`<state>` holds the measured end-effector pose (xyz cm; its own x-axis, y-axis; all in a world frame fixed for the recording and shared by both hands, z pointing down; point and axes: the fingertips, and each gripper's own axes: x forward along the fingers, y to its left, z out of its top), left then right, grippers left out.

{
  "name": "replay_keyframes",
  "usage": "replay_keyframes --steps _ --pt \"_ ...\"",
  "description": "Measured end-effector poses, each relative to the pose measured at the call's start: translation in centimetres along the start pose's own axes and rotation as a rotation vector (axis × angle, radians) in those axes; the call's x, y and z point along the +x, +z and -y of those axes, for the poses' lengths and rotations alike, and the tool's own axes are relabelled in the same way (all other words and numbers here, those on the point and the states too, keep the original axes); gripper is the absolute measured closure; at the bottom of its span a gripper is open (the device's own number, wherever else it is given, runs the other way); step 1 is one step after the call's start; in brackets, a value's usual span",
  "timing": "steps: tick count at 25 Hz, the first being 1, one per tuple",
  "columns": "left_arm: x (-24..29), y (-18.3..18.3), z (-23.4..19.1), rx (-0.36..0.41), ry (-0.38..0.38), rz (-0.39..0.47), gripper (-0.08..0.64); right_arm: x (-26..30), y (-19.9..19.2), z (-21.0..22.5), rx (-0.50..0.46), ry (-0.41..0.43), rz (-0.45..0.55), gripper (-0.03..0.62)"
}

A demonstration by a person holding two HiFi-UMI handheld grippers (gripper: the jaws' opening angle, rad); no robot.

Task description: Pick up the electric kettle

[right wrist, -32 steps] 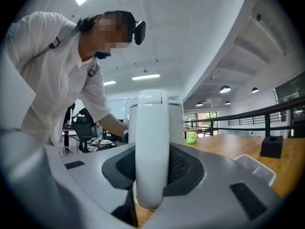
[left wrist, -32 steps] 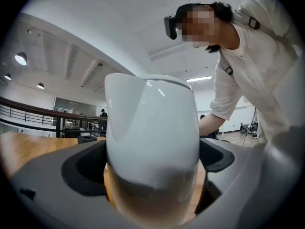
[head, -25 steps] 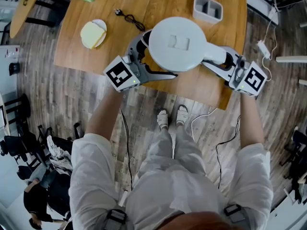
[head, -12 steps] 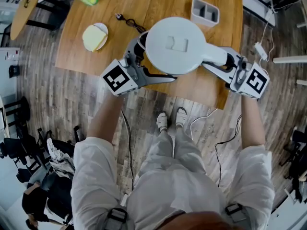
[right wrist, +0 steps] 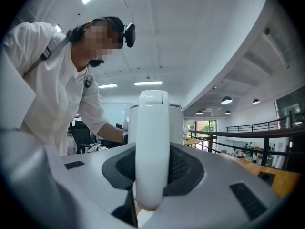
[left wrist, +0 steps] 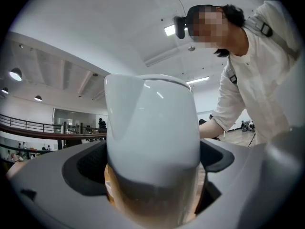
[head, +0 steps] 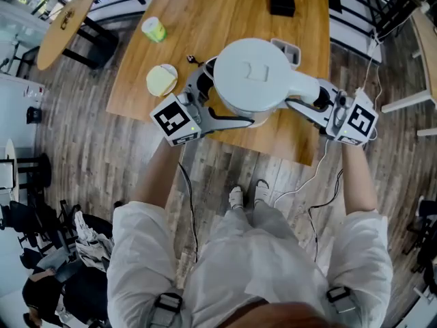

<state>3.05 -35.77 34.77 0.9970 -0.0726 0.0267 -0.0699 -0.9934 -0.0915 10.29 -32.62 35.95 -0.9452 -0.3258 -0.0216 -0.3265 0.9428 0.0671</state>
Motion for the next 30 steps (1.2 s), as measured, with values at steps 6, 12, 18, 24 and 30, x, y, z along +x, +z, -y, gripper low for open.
replay_keyframes --steps 6,12,18,24,30 --pt "-0.4 5.3 1.3 -0.009 -0.018 -0.017 -0.023 -0.7 5.0 -1.3 0.017 -0.015 0.020 0.488" --pt "-0.9 8.1 2.5 -0.005 -0.027 -0.017 -0.023 -0.8 7.9 -2.6 0.034 -0.023 0.026 0.488" --pt "-1.0 8.0 2.8 -0.024 -0.027 -0.004 -0.023 -0.8 8.1 -2.8 0.032 -0.024 0.007 0.488" --pt "-0.9 8.4 2.8 -0.019 -0.033 0.004 -0.023 -0.9 8.3 -2.8 0.033 -0.031 0.008 0.488" --pt "-0.9 8.5 2.8 -0.018 -0.037 0.006 -0.023 -0.9 8.5 -2.9 0.038 -0.035 0.011 0.488"
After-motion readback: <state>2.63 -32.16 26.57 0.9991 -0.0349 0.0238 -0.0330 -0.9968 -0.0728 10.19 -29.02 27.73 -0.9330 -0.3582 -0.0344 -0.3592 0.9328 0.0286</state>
